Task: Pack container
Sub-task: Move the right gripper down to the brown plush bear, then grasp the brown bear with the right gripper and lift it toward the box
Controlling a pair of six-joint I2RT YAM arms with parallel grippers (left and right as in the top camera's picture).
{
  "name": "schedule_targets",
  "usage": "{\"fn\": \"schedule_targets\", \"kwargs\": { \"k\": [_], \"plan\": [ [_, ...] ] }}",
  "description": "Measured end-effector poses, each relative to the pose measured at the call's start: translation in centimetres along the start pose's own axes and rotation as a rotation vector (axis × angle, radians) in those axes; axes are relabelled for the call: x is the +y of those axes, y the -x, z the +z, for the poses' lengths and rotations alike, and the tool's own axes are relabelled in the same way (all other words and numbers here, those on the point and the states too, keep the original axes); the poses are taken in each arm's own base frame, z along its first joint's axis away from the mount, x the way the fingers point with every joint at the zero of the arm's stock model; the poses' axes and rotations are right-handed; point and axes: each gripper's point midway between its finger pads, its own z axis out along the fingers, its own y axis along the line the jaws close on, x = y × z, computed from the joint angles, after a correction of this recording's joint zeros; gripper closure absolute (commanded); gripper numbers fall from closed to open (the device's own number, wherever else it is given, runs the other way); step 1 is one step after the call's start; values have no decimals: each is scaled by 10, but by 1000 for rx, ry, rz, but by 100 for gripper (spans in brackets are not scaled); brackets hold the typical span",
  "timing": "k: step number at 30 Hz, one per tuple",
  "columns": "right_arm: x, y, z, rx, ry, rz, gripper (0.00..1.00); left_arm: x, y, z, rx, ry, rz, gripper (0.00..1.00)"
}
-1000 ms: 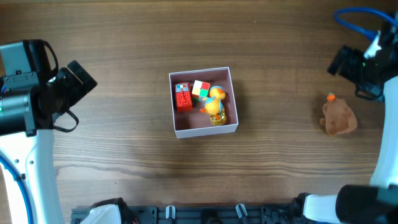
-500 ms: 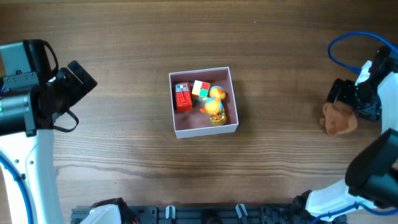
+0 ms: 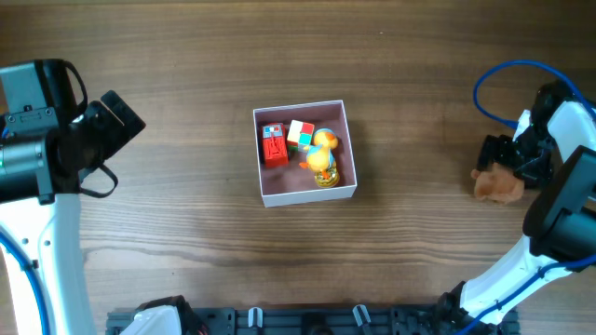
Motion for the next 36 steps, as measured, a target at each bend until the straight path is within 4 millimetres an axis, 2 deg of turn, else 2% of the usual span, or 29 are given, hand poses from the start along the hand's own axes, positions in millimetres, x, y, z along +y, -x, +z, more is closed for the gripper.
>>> {"fn": "schedule_targets", "kwargs": {
  "k": [3, 10, 15, 17, 22, 24, 26, 29, 30, 31, 32, 34, 36],
  "plan": [
    [0, 0, 2, -2, 0, 0, 4, 0, 0, 0, 0, 0, 0, 0],
    [3, -1, 4, -3, 16, 6, 38, 0, 0, 0, 0, 0, 0, 0],
    [8, 0, 3, -3, 43, 4, 53, 0, 0, 0, 0, 0, 0, 0],
    [10, 0, 3, -4, 53, 8, 67, 0, 0, 0, 0, 0, 0, 0],
    [13, 1, -1, -21, 74, 17, 75, 0, 0, 0, 0, 0, 0, 0],
    [19, 4, -14, -60, 97, 9, 75, 0, 0, 0, 0, 0, 0, 0],
    [31, 7, -37, -127, 120, -17, 77, 0, 0, 0, 0, 0, 0, 0],
    [64, 7, -85, -260, 157, -105, 85, 0, 0, 0, 0, 0, 0, 0],
    [88, 0, -112, -332, 174, -177, 85, 0, 0, 0, 0, 0, 0, 0],
    [104, -5, -126, -371, 183, -227, 85, 0, 0, 0, 0, 0, 0, 0],
    [131, -18, -149, -431, 200, -324, 85, 0, 0, 0, 0, 0, 0, 0],
    [179, -48, -181, -521, 232, -513, 85, 0, 0, 0, 0, 0, 0, 0],
    [230, -91, -204, -594, 266, -760, 88, 0, 0, 0, 0, 0, 0, 0]
  ]
}}
